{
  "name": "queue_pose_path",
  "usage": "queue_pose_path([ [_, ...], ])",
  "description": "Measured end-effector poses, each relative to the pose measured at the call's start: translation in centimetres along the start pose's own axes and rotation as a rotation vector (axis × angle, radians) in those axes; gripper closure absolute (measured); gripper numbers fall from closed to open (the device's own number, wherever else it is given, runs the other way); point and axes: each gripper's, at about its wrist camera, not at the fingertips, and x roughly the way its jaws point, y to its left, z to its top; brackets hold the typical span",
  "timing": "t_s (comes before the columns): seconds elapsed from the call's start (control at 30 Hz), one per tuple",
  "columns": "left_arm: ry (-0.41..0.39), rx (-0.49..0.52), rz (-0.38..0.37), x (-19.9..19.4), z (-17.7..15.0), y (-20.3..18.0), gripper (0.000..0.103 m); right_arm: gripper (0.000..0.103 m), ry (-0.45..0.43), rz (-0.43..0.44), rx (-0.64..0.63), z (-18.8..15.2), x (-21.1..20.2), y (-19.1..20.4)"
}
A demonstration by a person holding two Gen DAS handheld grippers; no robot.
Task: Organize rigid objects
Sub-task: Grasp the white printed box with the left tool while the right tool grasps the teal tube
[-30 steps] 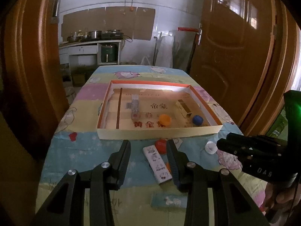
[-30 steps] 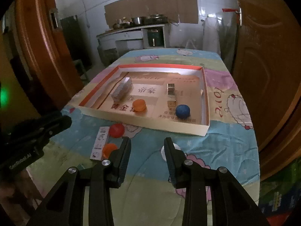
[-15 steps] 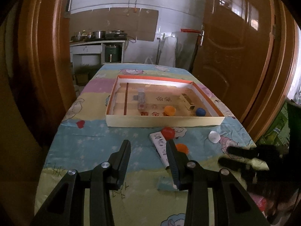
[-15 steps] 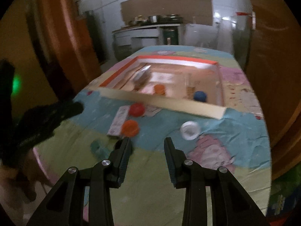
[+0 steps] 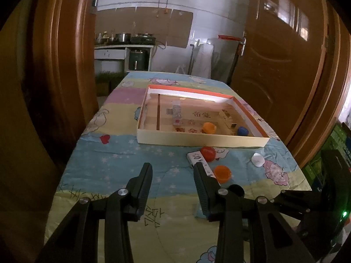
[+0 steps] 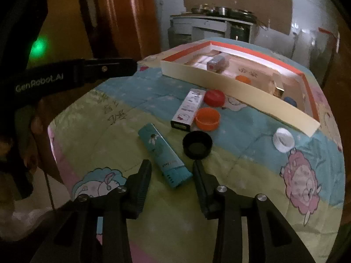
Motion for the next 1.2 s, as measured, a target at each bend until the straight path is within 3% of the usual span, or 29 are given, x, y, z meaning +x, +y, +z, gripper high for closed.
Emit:
queue_pose_path([
  [0.17, 0.016, 0.011, -0.003, 0.6, -0.1, -0.2, 0.064, 0.050, 0.021, 0.006, -0.081, 0.7, 0.9, 1.4],
  [0.43, 0.048, 0.008, 0.000, 1.8, 0.3, 0.0, 0.064, 0.051, 0.035, 0.024, -0.155, 2.1, 2.7, 3.0],
  [0.5, 0.058, 0.004, 0.000, 2.2, 0.3, 0.1, 0.064, 0.059, 0.031, 0.031, -0.153, 2.2, 2.8, 3.1],
  [0.53, 0.064, 0.003, -0.001, 2.4, 0.3, 0.1, 0.064, 0.073, 0.029, 0.035, -0.145, 2.1, 2.7, 3.0],
  [0.57, 0.067, 0.004, -0.003, 2.6, 0.4, 0.0, 0.064, 0.081, 0.028, 0.033, -0.129, 2.0, 2.6, 2.7],
  [0.73, 0.091, 0.043, -0.008, 4.1, 0.6, -1.6, 0.064, 0.081, 0.000, 0.048, 0.015, 0.1, 1.0, 0.9],
  [0.9, 0.117, 0.072, 0.050, 6.0, 0.3, -3.8, 0.064, 0.081, -0.050, 0.020, 0.165, -2.3, -1.1, -0.5],
  [1.07, 0.132, 0.096, 0.132, 8.0, 0.4, -5.4, 0.064, 0.081, -0.076, 0.031, 0.213, -3.4, -2.1, -0.8],
  [1.2, 0.149, 0.084, 0.148, 9.4, 1.0, -5.7, 0.064, 0.081, -0.090, 0.054, 0.223, -3.8, -2.3, -1.3],
])
